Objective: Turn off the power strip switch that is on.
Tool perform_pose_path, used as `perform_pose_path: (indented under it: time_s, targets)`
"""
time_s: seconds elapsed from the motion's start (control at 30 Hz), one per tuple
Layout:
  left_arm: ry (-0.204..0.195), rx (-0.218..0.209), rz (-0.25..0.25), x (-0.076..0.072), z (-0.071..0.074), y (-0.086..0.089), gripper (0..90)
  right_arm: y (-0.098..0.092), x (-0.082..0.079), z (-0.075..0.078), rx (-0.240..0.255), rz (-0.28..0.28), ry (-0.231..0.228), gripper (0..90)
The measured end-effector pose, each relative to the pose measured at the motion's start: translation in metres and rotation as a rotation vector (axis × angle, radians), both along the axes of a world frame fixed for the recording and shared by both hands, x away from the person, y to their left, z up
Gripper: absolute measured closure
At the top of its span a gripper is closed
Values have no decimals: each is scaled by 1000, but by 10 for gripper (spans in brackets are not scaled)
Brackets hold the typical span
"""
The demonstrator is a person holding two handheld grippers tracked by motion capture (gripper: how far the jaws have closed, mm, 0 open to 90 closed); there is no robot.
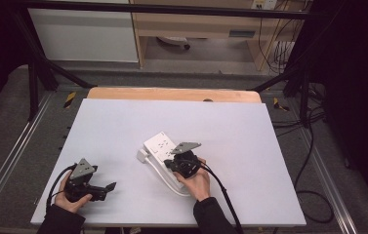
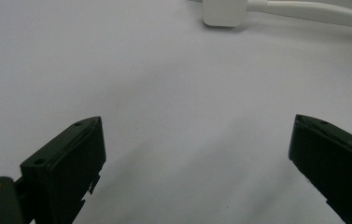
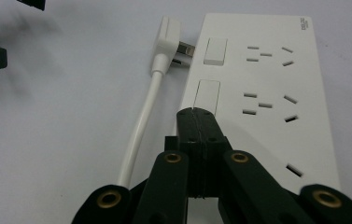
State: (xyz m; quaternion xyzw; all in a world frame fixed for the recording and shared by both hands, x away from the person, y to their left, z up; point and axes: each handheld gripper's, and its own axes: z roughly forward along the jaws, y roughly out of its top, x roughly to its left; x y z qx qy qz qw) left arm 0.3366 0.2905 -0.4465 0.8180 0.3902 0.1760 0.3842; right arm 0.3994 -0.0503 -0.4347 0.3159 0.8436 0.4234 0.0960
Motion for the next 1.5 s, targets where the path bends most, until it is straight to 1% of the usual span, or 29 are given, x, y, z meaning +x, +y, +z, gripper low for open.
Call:
perform_pose_path:
  time_s: [0.57, 0.9, 0.93, 1.0, 1.4, 1.5]
  targets:
    - [-1, -1, 1, 0, 0, 0, 36, 1, -1, 0, -10, 3, -14, 900]
    - [-2, -1, 1, 0, 0, 0, 36, 1, -1, -1, -6, 5, -16, 900]
    - [-2, -1, 1, 0, 0, 0, 36, 1, 0, -2, -15, 4, -17, 900]
    - [-2, 0, 0, 0, 0, 0, 36, 3, -1, -3, -8, 7, -28, 900]
    - [-3, -2, 1, 0, 1, 0, 36, 4, -1, -3, -8, -3, -24, 900]
    - [-4, -2, 0, 0, 1, 0, 36, 2, -1, -2, -15, -6, -25, 900]
